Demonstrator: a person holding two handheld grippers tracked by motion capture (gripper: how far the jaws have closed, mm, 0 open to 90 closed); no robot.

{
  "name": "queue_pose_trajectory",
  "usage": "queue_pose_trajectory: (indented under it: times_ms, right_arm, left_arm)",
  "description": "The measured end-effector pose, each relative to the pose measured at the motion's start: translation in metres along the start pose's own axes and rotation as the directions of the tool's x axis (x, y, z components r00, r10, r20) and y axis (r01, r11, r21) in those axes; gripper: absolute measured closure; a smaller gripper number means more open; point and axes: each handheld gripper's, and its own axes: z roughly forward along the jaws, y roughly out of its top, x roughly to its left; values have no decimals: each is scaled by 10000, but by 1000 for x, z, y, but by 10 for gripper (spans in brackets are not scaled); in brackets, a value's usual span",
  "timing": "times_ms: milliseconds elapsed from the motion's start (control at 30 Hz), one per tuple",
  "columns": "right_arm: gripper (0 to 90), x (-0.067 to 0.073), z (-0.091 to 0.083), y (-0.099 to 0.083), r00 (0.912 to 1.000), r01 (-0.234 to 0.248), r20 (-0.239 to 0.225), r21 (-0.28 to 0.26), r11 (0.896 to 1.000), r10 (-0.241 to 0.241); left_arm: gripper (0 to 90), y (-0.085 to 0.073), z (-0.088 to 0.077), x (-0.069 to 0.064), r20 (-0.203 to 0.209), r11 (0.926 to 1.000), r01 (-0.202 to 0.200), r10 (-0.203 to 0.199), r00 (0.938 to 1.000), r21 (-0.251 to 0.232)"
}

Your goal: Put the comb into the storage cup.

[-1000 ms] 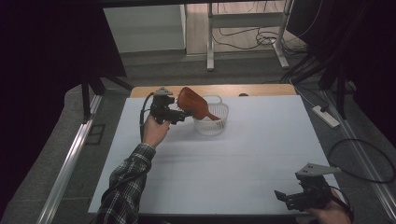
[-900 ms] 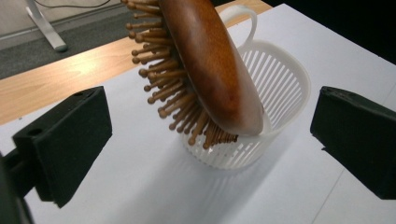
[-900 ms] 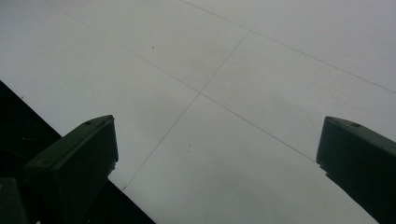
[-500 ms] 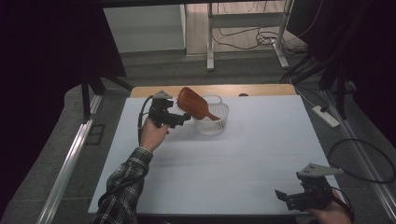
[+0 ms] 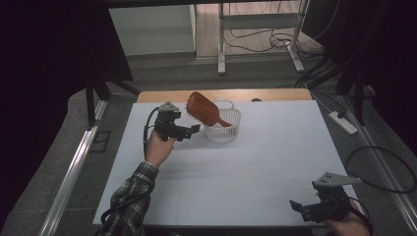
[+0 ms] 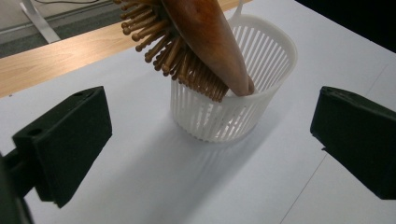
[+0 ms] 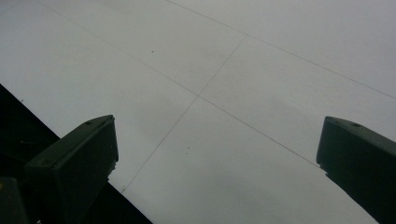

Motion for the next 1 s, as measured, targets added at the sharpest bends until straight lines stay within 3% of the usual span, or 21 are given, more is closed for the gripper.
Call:
queue_pose_trajectory:
  times_ms: [567, 1000]
  right_arm:
    - [0, 1, -2, -1, 10000, 17, 62, -136, 9999, -16]
    - [0, 1, -2, -1, 9999, 52, 87, -147, 9999, -51]
  left_arm:
    - [0, -9, -7, -7, -462, 9974, -640, 655, 9968, 334]
    - [0, -19, -18, -6, -338, 9991, -356, 364, 9988, 237]
